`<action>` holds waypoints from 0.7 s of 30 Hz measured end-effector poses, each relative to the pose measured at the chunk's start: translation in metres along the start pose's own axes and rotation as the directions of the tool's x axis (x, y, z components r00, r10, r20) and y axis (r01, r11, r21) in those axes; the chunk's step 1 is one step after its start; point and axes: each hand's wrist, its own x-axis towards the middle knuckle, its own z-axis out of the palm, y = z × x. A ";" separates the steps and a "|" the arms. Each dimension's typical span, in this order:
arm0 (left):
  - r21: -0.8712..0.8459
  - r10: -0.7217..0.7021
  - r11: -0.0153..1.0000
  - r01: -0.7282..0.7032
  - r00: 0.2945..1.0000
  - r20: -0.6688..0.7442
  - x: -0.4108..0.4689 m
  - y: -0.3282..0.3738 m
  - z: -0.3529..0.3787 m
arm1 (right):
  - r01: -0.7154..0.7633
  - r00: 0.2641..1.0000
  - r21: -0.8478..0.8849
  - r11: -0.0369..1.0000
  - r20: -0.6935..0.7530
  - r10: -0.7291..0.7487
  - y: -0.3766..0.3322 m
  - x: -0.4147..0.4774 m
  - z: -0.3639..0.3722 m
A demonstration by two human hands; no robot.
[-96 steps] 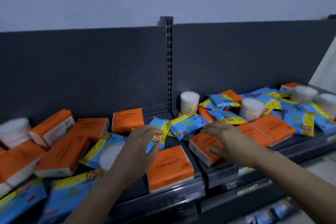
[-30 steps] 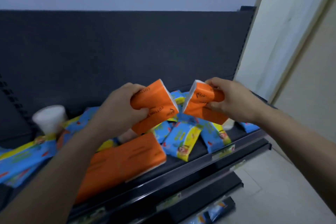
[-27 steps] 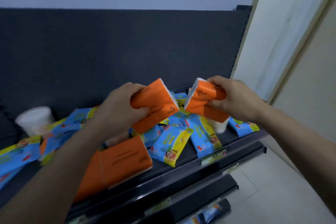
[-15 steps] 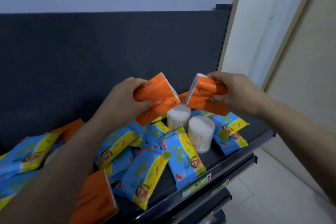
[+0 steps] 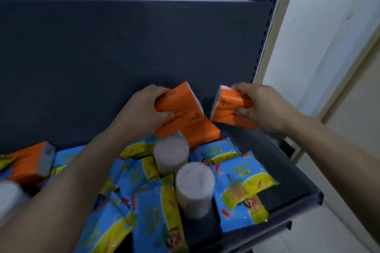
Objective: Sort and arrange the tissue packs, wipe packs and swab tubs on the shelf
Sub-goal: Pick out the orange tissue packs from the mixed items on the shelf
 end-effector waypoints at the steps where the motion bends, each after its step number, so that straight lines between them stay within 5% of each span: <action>1: 0.013 -0.014 1.000 0.014 1.000 -0.010 0.005 0.005 0.008 | 0.019 1.000 -0.010 1.000 0.009 -0.019 0.012 0.005 0.001; 11: 0.006 -0.205 0.979 0.206 0.976 -0.074 0.023 0.012 0.033 | 0.135 0.968 -0.020 0.991 0.218 -0.127 0.072 0.054 0.035; 21: 0.033 -0.204 0.978 0.206 0.977 -0.062 0.047 -0.002 0.043 | 0.121 0.946 -0.116 0.986 0.314 -0.079 0.083 0.068 0.061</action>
